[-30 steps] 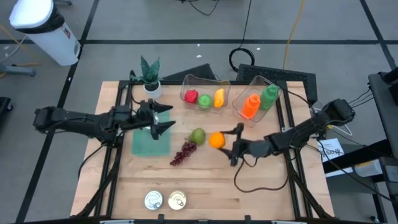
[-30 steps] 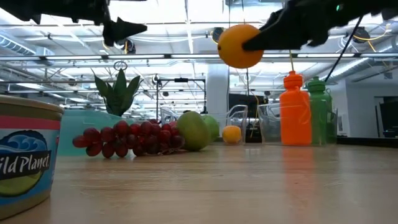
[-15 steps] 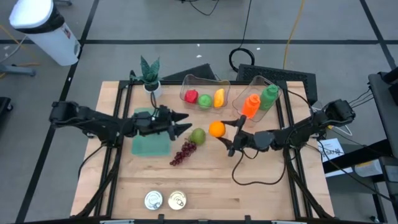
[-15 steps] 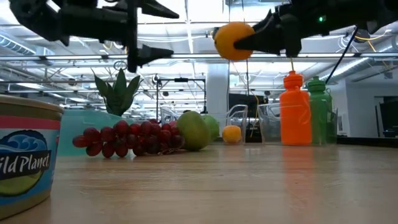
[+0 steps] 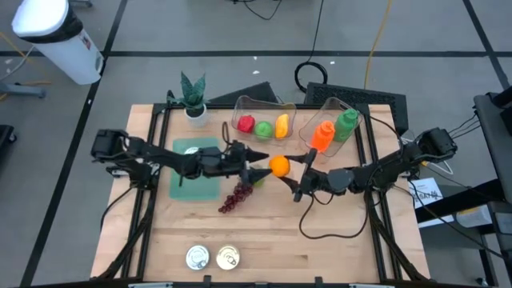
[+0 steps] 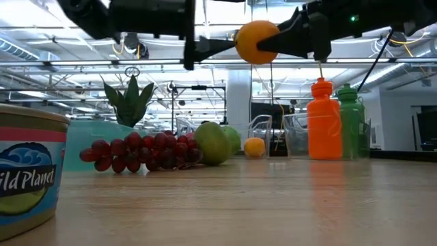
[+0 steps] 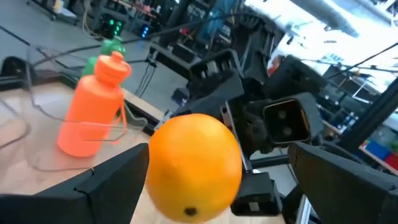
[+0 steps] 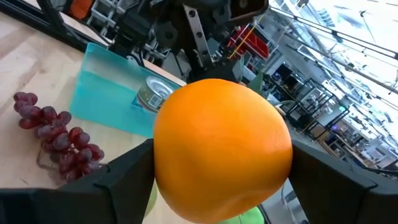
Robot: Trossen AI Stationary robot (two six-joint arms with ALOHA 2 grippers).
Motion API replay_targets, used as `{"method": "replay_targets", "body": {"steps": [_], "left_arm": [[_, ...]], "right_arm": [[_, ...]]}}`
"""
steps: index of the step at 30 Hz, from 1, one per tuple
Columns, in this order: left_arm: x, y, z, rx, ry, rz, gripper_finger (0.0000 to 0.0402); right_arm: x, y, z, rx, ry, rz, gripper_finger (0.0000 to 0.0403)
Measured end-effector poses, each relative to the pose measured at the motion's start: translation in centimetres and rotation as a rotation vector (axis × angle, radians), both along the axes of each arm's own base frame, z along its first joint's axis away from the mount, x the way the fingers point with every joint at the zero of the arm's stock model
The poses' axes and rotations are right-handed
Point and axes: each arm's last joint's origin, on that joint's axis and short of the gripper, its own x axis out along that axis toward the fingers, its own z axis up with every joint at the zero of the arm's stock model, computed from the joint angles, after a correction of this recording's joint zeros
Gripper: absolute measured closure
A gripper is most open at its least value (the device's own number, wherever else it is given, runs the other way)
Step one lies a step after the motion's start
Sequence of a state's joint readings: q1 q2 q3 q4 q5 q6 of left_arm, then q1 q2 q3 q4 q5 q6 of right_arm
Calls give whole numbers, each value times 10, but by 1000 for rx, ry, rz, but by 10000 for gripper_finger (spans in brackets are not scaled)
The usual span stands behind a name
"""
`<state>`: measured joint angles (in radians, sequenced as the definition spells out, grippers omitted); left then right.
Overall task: Pick & Place Food Item
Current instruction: Put the orange into the left transparent bin
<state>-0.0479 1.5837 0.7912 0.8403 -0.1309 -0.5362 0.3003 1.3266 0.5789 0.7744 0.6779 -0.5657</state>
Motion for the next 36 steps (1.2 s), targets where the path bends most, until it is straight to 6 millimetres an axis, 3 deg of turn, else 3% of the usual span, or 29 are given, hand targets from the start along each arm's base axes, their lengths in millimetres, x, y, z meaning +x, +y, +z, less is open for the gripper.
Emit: {"method": "replay_targets", "body": {"steps": [8, 19, 22, 29, 32, 36], "left_arm": [[27, -7, -3, 22, 62, -11, 7], [30, -9, -8, 38, 78, -29, 9], [30, -9, -8, 30, 78, -29, 30], [30, -9, -8, 28, 79, -27, 125], [30, -9, -8, 35, 78, -45, 127], [30, -9, -7, 57, 73, -46, 97]], "right_arm": [[-1, 4, 1, -20, -3, 18, 86], [-2, 7, 5, -31, -31, 24, 85], [-2, 7, 5, -30, -33, 26, 85], [-2, 7, 5, -31, -31, 21, 85], [-2, 7, 5, -33, -31, 21, 85], [-2, 7, 5, -35, -31, 24, 85]]}}
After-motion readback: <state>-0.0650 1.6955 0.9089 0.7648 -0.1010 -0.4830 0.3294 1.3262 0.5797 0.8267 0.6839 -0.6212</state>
